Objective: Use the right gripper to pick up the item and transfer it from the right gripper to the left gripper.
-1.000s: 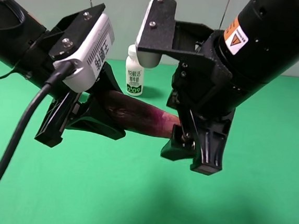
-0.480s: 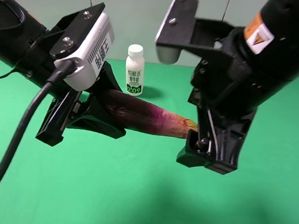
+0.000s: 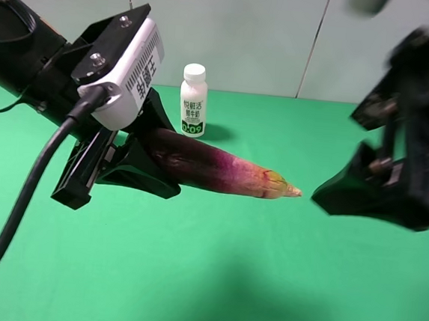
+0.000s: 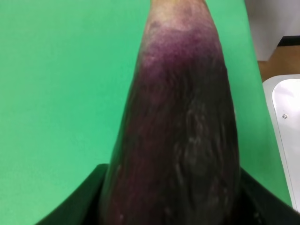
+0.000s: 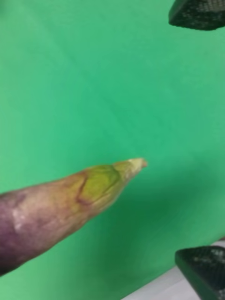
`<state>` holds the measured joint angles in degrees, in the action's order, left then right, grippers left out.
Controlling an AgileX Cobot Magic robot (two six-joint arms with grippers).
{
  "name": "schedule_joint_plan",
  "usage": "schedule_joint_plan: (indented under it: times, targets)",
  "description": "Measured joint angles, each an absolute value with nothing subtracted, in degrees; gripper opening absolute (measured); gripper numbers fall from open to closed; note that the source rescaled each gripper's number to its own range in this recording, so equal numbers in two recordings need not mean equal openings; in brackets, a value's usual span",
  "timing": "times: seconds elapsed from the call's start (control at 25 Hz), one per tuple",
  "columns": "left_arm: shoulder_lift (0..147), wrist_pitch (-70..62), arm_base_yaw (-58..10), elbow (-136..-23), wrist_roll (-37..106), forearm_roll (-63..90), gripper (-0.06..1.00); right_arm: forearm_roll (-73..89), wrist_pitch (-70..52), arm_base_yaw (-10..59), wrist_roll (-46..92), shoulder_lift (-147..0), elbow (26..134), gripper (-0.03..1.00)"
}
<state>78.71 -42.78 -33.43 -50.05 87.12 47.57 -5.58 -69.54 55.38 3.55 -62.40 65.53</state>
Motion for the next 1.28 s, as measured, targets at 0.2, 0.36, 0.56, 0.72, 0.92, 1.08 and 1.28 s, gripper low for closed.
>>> schedule_joint_plan:
  times: [0.2,0.36,0.56,0.72,0.92,1.08,1.28]
  targets:
    - [78.71,-42.78,-33.43,-50.05,87.12,47.57,0.01,-6.25,-69.61,55.38,-1.94,-53.37,64.06,1.00]
    - [78.71,-42.78,-33.43,-50.05,87.12,47.57,0.01,-6.73,-69.72,55.38,-6.55,-44.87,59.04,1.00]
    - [78.71,-42.78,-33.43,-50.05,87.02,47.57,0.01,-7.44,-69.86,55.38,-11.34,-33.69,53.00,1.00]
    - [78.71,-42.78,-33.43,-50.05,86.94,47.69,0.01,-8.35,-69.90,55.38,-12.59,-25.54,48.69,1.00]
    - [78.71,-42.78,-33.43,-50.05,86.94,47.69,0.01,-9.40,-66.68,55.38,-12.54,-16.93,41.91,1.00]
    - [78.71,-42.78,-33.43,-50.05,86.94,47.69,0.01,-9.06,-60.84,55.38,-12.04,-11.70,35.88,1.00]
    - [78.71,-42.78,-33.43,-50.05,86.88,47.71,0.01,-4.64,-59.21,55.38,-7.60,-9.92,31.01,1.00]
